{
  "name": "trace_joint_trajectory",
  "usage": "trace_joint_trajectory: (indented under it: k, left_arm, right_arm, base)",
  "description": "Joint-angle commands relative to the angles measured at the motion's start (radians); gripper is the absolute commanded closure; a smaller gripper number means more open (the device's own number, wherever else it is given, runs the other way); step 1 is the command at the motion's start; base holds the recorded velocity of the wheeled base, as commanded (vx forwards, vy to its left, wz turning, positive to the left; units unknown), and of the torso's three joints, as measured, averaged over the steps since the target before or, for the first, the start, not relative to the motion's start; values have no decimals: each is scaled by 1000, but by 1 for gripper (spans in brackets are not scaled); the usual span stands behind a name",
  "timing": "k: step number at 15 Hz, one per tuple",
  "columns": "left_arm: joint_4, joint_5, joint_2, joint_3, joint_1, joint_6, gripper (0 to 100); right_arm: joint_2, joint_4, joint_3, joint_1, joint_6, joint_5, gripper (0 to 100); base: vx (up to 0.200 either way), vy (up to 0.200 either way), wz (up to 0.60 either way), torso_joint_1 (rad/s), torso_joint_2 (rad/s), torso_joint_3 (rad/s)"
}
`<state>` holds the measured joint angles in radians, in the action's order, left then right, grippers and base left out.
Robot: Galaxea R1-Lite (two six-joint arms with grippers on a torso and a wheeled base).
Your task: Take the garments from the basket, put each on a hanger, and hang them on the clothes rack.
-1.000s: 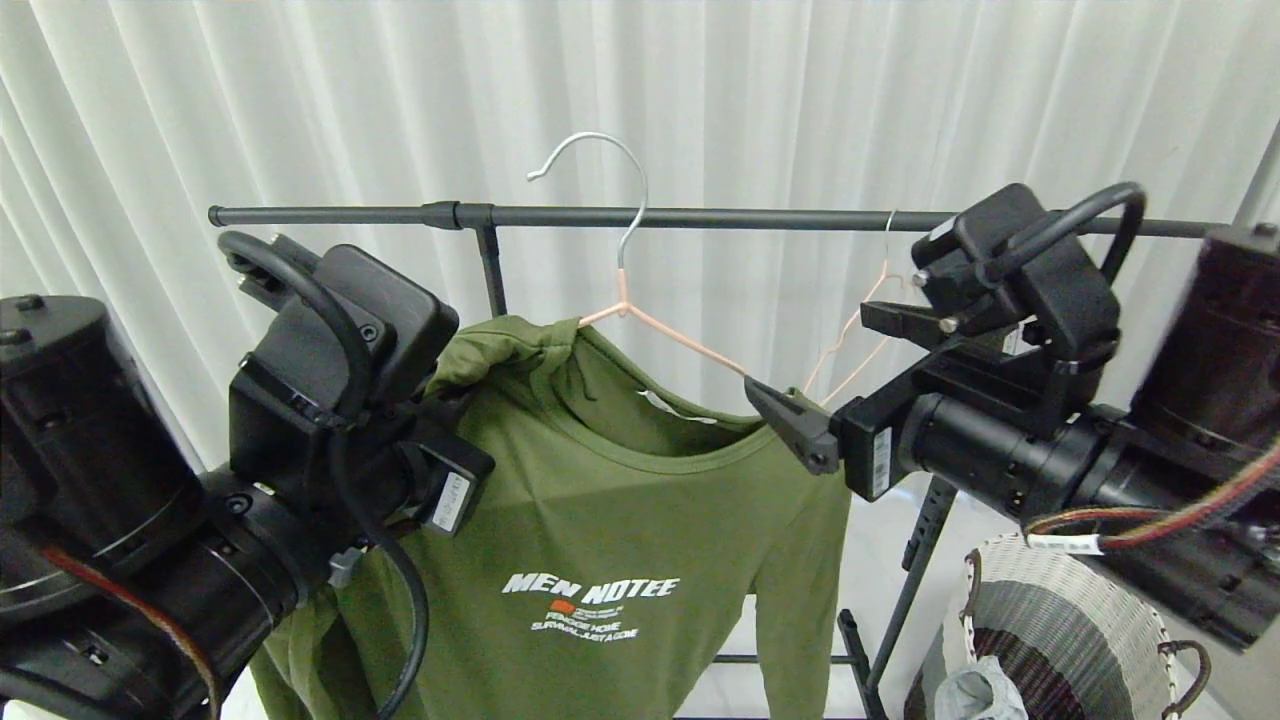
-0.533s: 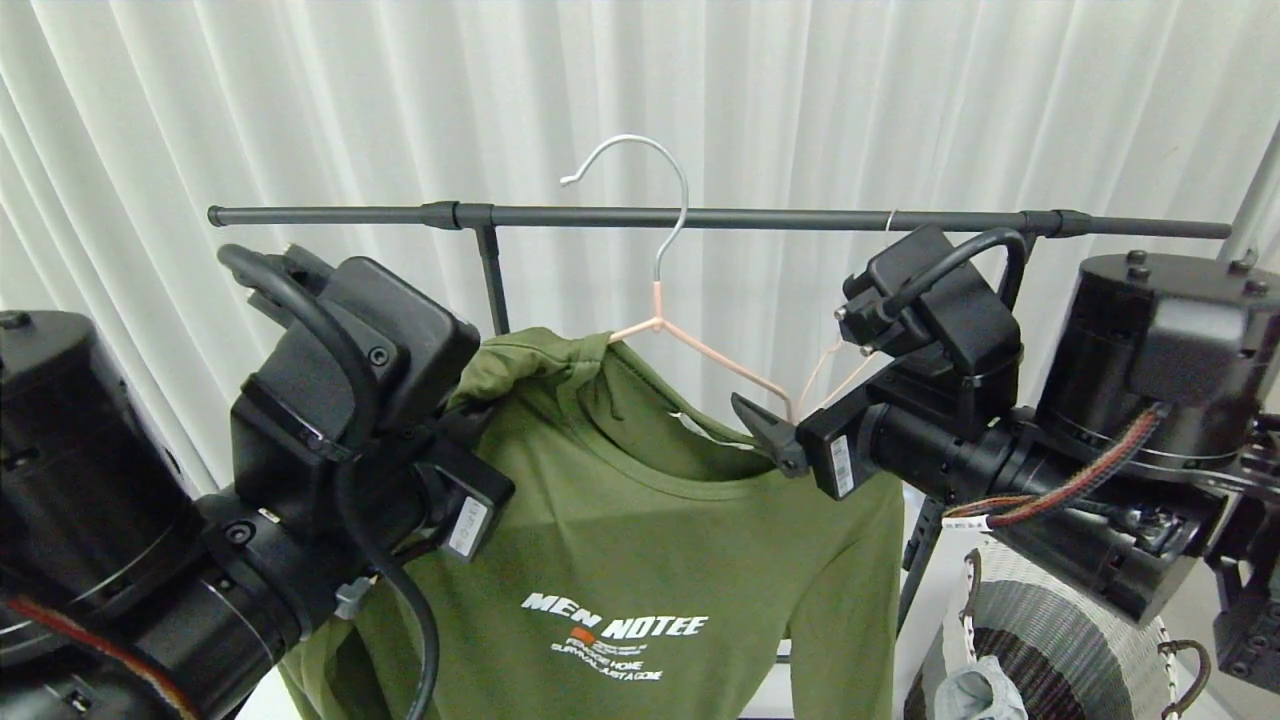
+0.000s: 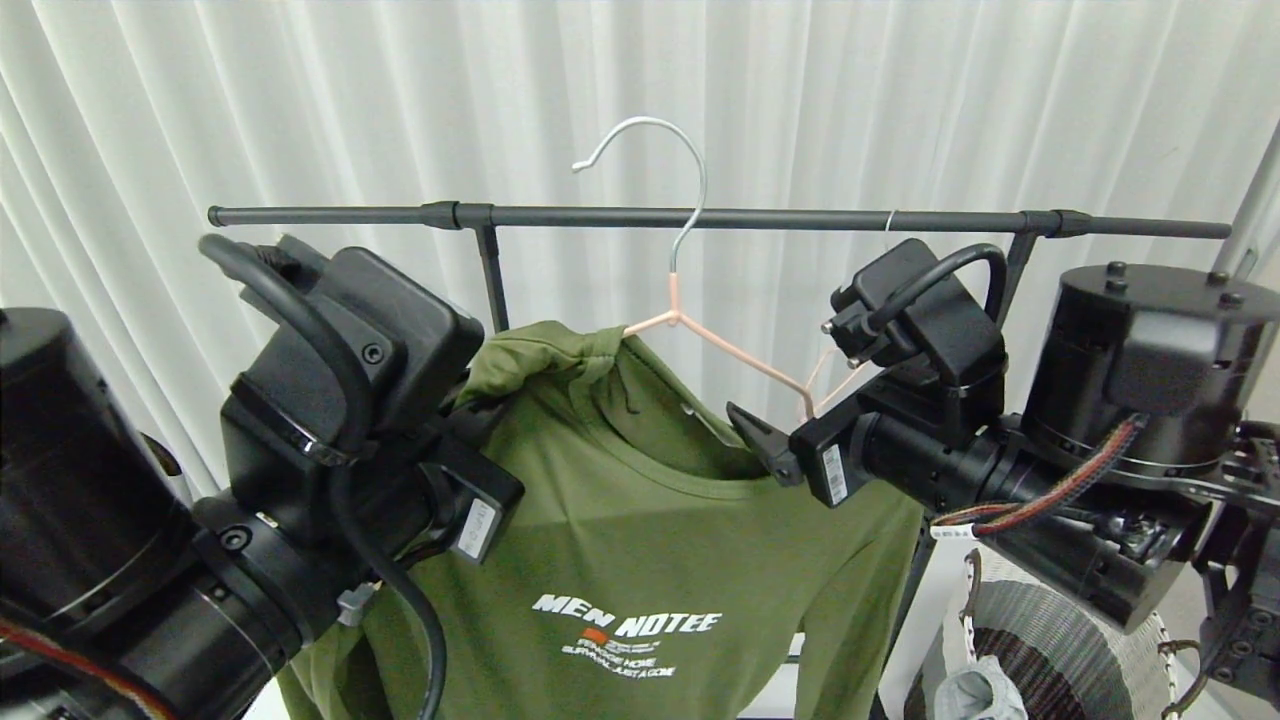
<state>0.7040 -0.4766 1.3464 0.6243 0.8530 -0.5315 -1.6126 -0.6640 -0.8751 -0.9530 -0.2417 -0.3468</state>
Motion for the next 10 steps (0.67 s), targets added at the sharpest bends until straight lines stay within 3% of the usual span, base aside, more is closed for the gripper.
trace_joint_trajectory:
  k: [1, 2, 10]
  left_arm:
    - [9, 0, 7, -1, 3, -1, 100]
    - [11, 0, 7, -1, 3, -1, 100]
    - [11, 13, 5, -5, 9, -1, 100]
  right_arm:
    - [0, 0, 1, -6, -2, 2, 0]
    - [0, 0, 1, -9, -4, 0, 100]
    - [2, 0, 1, -15, -2, 2, 100]
  base:
    - [0, 0, 0, 0, 0, 0]
    - [0, 0, 0, 0, 0, 0]
    - [0, 0, 0, 0, 0, 0]
